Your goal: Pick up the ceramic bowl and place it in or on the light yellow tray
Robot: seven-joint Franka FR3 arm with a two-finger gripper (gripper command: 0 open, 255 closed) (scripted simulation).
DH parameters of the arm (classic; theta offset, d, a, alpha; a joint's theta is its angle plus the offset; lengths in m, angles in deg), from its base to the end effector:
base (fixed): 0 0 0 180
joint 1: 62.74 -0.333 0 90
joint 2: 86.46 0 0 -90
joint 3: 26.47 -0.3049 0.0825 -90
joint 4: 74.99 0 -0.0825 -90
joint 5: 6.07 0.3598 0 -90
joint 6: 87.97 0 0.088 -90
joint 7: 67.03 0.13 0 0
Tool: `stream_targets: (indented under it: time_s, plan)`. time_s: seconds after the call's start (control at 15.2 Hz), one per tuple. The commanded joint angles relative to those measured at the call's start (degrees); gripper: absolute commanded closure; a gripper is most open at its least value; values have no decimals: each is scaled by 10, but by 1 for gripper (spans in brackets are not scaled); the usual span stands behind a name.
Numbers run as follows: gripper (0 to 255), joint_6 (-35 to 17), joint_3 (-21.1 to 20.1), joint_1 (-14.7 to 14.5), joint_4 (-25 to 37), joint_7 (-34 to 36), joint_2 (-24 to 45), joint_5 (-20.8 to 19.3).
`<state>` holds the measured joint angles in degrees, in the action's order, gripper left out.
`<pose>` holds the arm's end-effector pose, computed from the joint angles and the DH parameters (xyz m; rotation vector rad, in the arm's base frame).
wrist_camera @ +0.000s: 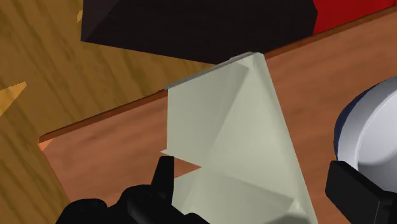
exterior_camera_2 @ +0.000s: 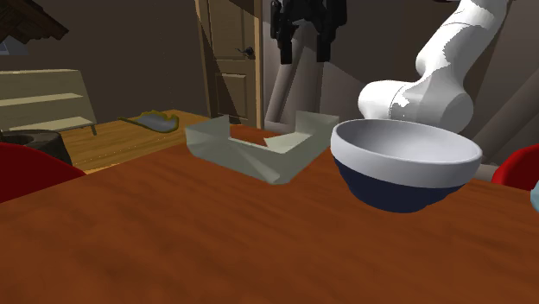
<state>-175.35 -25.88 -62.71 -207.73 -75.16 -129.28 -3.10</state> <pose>0.2951 0.0029 0.5622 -3.0720 -0.2080 0.0613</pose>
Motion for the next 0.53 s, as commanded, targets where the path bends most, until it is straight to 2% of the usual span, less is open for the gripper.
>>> stream_targets:
  time_s: [0.0, 0.46]
  plan:
    - [0, 0, 0, 0, 0, 0, 0, 0]
    - [0, -13, -86, -25, -8, 114, 36, 67]
